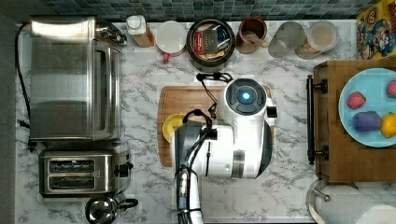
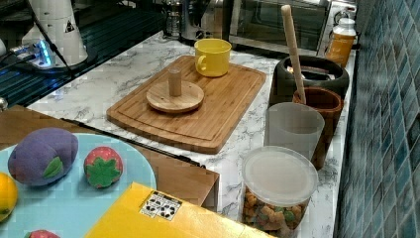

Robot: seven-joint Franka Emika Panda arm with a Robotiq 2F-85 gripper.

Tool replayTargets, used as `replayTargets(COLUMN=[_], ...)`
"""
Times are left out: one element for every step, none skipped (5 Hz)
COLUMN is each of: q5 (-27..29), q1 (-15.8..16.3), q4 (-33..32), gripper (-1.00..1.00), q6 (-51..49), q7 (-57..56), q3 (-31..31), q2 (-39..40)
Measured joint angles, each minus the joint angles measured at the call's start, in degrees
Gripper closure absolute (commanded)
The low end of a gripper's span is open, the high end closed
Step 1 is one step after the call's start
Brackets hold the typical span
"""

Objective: Open the lid of the tea container.

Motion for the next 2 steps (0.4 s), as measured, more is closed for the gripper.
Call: replayTargets(q5=[0.0, -0.2], q1=[-0.7, -1.8], q4=[-3.5, -6.5], gripper=[-1.00, -1.00], q6=[2.5, 8.6], q7=[0.0, 0.0], q3=[-1.6, -2.9], q2=[-0.7, -1.1])
